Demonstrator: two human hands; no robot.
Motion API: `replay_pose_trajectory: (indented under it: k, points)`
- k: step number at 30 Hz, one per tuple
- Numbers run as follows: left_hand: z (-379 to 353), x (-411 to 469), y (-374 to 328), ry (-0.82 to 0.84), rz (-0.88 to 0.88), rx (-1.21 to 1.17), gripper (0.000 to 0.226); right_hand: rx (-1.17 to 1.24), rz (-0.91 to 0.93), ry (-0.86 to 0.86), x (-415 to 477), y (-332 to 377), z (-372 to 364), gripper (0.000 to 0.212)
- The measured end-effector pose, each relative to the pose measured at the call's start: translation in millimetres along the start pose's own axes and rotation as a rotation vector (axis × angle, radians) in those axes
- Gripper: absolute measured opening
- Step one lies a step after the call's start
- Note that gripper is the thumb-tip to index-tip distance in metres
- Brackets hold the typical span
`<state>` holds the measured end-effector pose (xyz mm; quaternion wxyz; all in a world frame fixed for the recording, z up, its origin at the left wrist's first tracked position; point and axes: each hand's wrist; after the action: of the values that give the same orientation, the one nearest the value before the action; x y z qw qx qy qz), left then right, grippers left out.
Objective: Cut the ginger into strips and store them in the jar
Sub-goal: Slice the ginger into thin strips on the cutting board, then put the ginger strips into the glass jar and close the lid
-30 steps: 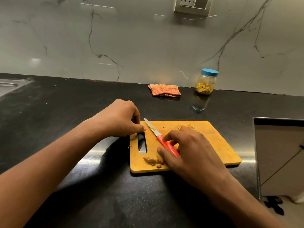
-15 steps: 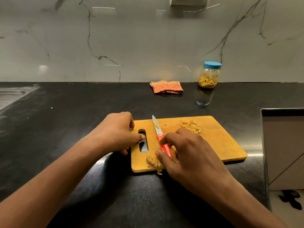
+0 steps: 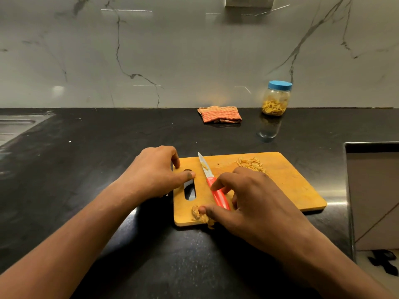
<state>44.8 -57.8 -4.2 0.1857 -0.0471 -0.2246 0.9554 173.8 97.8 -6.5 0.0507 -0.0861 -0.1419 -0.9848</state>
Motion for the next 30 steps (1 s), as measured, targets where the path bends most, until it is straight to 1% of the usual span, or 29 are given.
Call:
replay_pose_trajectory:
  k: [4,8,10,12,15,18,21,24,26,28,30]
  points:
    - [1,2,-1,0.000,-0.004,-0.019,0.037,0.007,0.002,-0.006,-1,0,2,0.056]
    - [5,5,-7,-0.049,-0.069,0.065,0.039,-0.009,0.012,-0.045,-3,-7,13,0.054]
    - [8,7,-17,-0.109,-0.160,0.048,0.037,-0.030,0.015,-0.070,-1,-15,22,0.051]
    - [10,14,-36,-0.145,-0.293,-0.035,0.035,-0.056,0.008,-0.095,4,-26,34,0.048]
    - [6,36,-72,-0.075,-0.468,-0.167,0.040,-0.079,-0.015,-0.128,18,-45,53,0.042]
    - [-7,75,-104,-0.024,-0.536,-0.212,0.045,-0.102,-0.060,-0.169,39,-75,67,0.037]
    - [-20,119,-127,-0.006,-0.531,-0.207,0.051,-0.121,-0.125,-0.192,66,-117,76,0.036]
    - [-30,163,-149,-0.005,-0.487,-0.181,0.057,-0.133,-0.206,-0.211,99,-165,87,0.036]
    - [-35,191,-162,-0.010,-0.445,-0.227,0.061,-0.135,-0.246,-0.231,123,-196,91,0.034]
    - [-41,217,-175,-0.033,-0.409,-0.257,0.064,-0.130,-0.280,-0.271,149,-224,96,0.030]
    - [-46,242,-185,-0.064,-0.382,-0.238,0.067,-0.136,-0.326,-0.307,175,-251,100,0.032]
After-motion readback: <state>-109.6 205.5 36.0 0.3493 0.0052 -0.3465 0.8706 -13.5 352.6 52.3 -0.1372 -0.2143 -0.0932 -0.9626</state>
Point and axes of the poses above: each hand's wrist, its own x-axis towards the middle knuckle, its own z-axis out of the back of the hand, y = z × x, and after that the axes turned 3 degrees about -x, right-handed
